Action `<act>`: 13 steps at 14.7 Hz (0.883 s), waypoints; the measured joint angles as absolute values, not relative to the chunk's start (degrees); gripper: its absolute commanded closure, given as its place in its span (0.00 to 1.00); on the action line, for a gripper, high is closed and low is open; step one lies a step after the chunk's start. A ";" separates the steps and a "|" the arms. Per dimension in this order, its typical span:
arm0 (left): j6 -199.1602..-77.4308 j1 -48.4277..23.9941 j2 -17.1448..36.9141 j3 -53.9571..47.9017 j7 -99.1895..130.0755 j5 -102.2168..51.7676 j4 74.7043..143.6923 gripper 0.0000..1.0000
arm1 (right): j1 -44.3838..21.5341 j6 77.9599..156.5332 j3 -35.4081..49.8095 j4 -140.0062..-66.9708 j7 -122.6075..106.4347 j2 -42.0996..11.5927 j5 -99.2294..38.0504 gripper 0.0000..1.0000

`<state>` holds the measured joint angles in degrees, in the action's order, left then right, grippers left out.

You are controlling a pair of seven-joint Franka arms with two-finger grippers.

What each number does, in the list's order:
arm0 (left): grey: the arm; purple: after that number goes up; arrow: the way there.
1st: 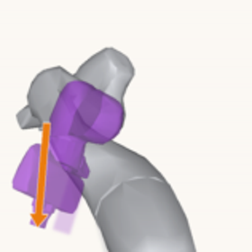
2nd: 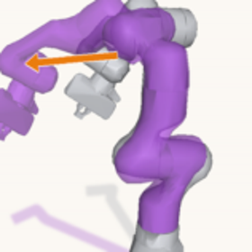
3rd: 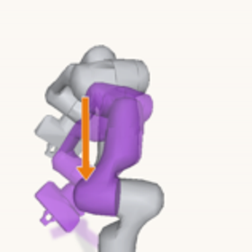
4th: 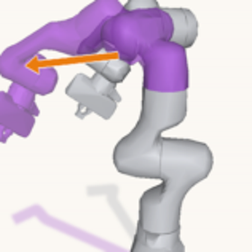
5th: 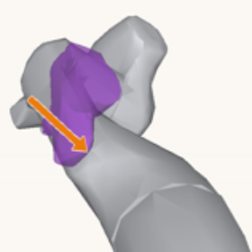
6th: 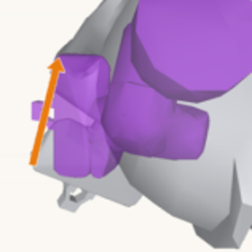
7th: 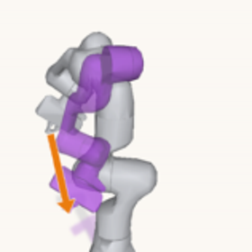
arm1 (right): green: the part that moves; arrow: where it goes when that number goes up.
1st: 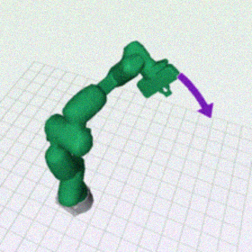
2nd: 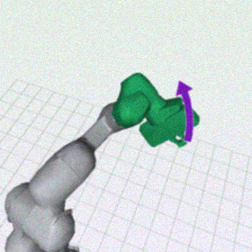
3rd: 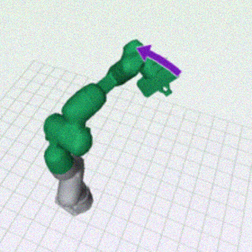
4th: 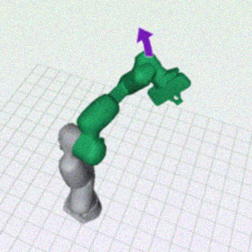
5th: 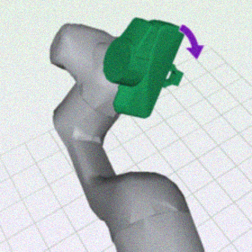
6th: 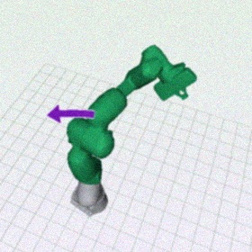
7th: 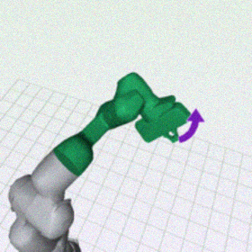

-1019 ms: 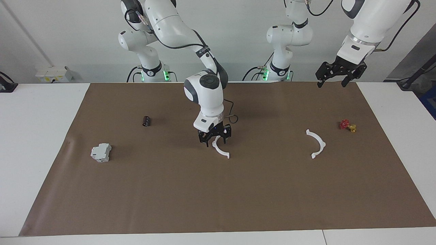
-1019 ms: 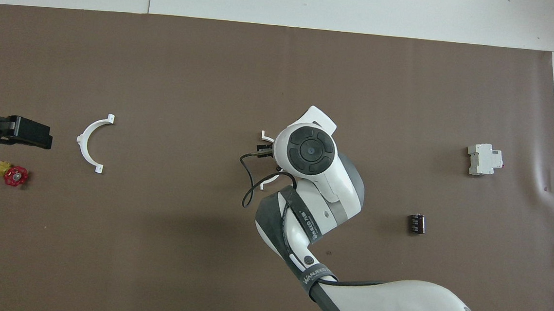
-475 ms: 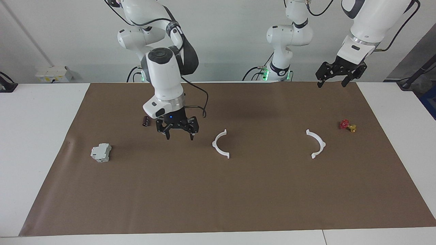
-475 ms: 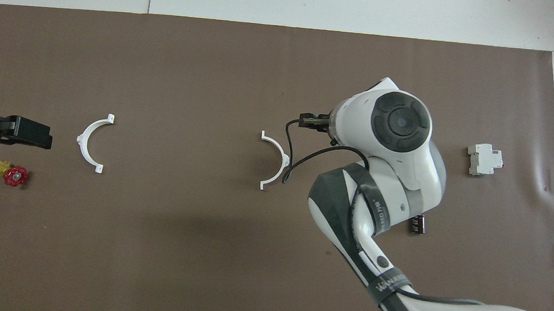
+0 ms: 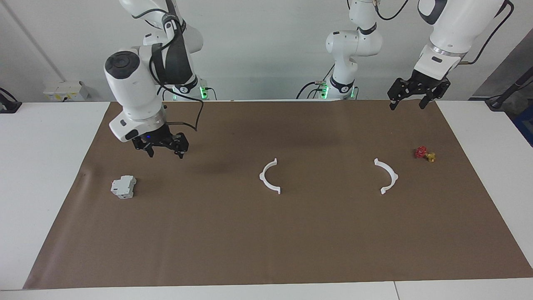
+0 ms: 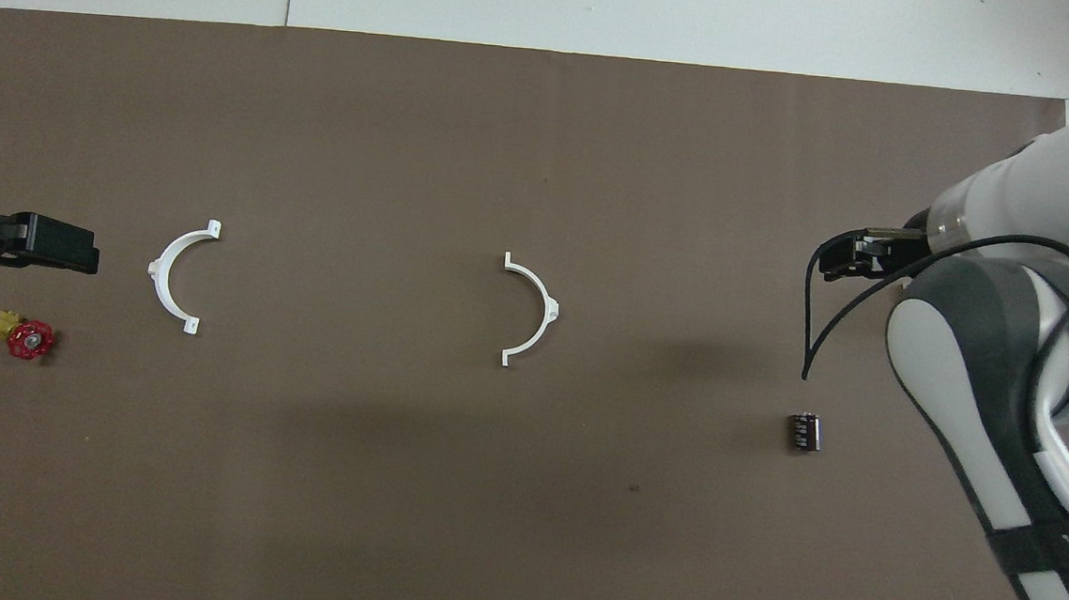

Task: Assemble drain pipe with both arms
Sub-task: 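Release the clamp half and return the right gripper to rest, then grasp the other white clamp half with the left gripper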

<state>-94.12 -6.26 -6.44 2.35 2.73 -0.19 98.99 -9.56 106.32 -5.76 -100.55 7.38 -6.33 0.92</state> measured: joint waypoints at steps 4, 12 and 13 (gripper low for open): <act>-100.91 -3.91 -7.78 2.50 2.74 -0.19 105.24 0.00 | -3.79 103.24 -5.78 -100.50 0.30 -3.45 0.94 0.00; -126.54 -1.09 -2.86 2.56 11.97 -0.19 123.47 0.00 | -2.71 86.76 -4.85 -90.90 -2.24 0.39 4.38 0.00; -128.76 -0.14 -1.69 2.57 12.21 -0.19 124.66 0.00 | -2.68 86.14 -4.87 -91.04 -3.16 0.64 4.38 0.00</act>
<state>-128.76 -0.14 -1.69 2.57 12.21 -0.19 124.66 -2.68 86.14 -4.87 -91.04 -3.16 0.64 4.38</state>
